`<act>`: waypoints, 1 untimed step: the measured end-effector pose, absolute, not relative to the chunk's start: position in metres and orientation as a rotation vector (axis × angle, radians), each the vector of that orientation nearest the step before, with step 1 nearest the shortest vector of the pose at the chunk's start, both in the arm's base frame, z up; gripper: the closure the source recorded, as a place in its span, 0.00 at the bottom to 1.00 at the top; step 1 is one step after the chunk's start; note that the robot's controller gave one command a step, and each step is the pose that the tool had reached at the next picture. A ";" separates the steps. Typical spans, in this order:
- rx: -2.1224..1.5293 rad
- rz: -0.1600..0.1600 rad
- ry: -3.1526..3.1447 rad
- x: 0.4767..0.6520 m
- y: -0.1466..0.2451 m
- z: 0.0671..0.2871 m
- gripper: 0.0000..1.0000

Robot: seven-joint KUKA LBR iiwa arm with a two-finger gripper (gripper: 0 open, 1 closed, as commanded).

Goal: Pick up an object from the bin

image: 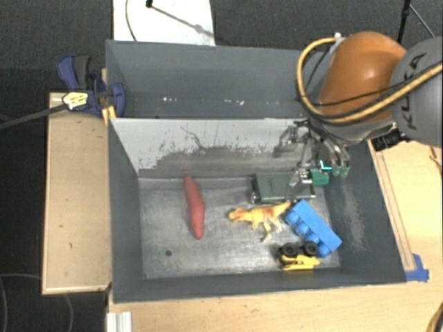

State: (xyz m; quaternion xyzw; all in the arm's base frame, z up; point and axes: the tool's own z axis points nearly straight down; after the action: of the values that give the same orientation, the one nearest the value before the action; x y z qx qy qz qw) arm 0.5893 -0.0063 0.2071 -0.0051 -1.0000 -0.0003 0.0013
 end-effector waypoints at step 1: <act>-0.016 -0.001 -3.146 0.591 -0.006 0.210 0.00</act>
Offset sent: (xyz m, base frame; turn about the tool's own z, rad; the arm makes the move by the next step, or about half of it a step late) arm -0.0638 0.0113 -0.0992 -0.2563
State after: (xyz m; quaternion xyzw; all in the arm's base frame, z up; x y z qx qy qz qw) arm 0.5908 -0.0064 0.2104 -0.0051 -1.0000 -0.0003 -0.0020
